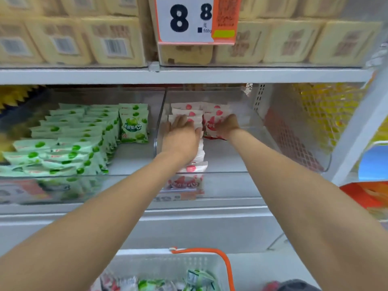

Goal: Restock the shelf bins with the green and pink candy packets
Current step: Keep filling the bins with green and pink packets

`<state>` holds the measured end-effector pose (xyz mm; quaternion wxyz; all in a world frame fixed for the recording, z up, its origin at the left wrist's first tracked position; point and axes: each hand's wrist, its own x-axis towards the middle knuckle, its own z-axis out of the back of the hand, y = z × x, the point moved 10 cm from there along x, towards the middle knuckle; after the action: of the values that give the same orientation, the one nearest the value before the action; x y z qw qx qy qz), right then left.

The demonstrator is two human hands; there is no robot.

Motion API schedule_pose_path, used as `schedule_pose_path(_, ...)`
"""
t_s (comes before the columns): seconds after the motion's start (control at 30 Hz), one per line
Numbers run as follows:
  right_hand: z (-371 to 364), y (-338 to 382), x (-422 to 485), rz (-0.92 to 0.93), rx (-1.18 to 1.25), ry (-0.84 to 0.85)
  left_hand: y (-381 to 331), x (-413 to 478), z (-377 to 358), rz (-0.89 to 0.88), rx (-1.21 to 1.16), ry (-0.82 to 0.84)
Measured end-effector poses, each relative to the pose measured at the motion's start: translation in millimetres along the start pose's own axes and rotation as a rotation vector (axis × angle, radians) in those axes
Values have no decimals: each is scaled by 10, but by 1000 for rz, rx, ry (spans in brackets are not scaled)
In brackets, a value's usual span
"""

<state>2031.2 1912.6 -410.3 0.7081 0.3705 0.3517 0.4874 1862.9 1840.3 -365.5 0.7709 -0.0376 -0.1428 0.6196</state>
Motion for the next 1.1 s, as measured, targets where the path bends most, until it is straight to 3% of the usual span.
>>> schedule_pose_path(0.2,-26,-34,201,37,-174,-144,1,35,-34,-29,66,-42)
schedule_pose_path(0.47,51,-79,56,32,-122,-19,-9,35,-14,-36,58,-57)
schedule_pose_path(0.6,266,-56,-187,-47,-362,-92,-17,6,115,-15,-59,-59)
schedule_pose_path(0.7,366,186,-640,156,-349,-99,-68,-188,363,6,-250,-130)
schedule_pose_path(0.83,432,535,-1549,525,-418,-249,-160,-748,672,-62,-399,-276)
schedule_pose_path(0.93,252,570,-2206,709,-376,-265,-96,-1223,597,-48,-499,-243)
schedule_pose_path(1.0,21,423,-2575,767,-349,-222,52,-1523,413,23,-549,-197)
schedule_pose_path(1.1,-546,-132,-2837,659,-404,-21,342,-1975,-34,146,-601,-76)
